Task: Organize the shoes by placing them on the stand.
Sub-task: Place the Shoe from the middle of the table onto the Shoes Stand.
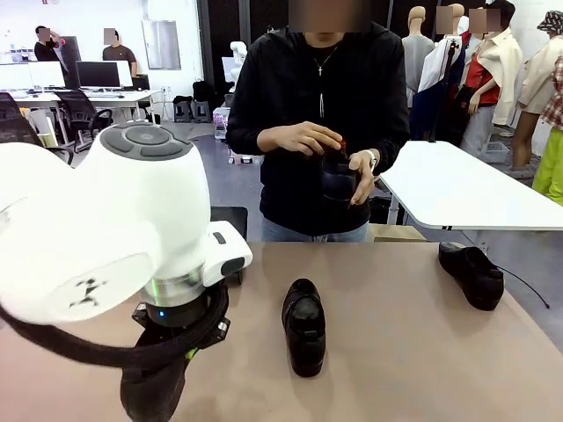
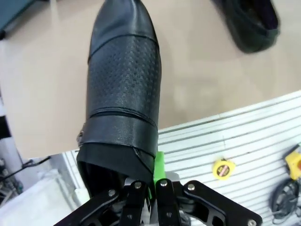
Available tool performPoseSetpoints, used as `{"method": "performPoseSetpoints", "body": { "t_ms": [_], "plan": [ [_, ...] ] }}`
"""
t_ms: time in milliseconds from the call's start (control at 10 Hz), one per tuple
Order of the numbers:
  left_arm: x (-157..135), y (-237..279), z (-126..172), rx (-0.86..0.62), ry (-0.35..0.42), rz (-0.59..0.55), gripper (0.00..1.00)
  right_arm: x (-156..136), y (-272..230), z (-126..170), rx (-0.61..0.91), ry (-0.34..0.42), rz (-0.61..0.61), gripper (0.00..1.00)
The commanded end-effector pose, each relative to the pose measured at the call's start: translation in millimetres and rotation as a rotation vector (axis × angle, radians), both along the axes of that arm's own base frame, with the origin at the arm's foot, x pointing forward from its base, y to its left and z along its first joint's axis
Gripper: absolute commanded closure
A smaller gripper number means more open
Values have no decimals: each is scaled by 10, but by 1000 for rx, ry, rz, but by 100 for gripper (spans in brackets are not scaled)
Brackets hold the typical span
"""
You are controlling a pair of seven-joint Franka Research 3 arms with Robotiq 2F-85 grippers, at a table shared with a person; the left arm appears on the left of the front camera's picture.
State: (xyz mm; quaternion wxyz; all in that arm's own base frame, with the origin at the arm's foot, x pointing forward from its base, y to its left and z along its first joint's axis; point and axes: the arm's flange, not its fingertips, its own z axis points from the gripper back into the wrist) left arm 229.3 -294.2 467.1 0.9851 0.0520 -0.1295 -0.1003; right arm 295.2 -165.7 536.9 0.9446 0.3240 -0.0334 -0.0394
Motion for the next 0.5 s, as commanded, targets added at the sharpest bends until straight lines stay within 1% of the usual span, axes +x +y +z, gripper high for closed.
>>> {"method": "performPoseSetpoints", "body": {
  "t_ms": [0,100,200,300,400],
  "plan": [
    [765,129,230,-47,-9,44,100,-9,-14,27,1,1,3,0],
    [1063,132,277,-49,-30,66,100,-9,-14,27,1,1,3,0],
    [1346,116,312,-37,-76,100,100,-9,-14,27,1,1,3,0],
    [1659,114,360,-24,-154,137,100,-9,-14,27,1,1,3,0],
    [1979,115,392,-11,-247,177,100,-9,-14,27,1,1,3,0]
  ]
}}
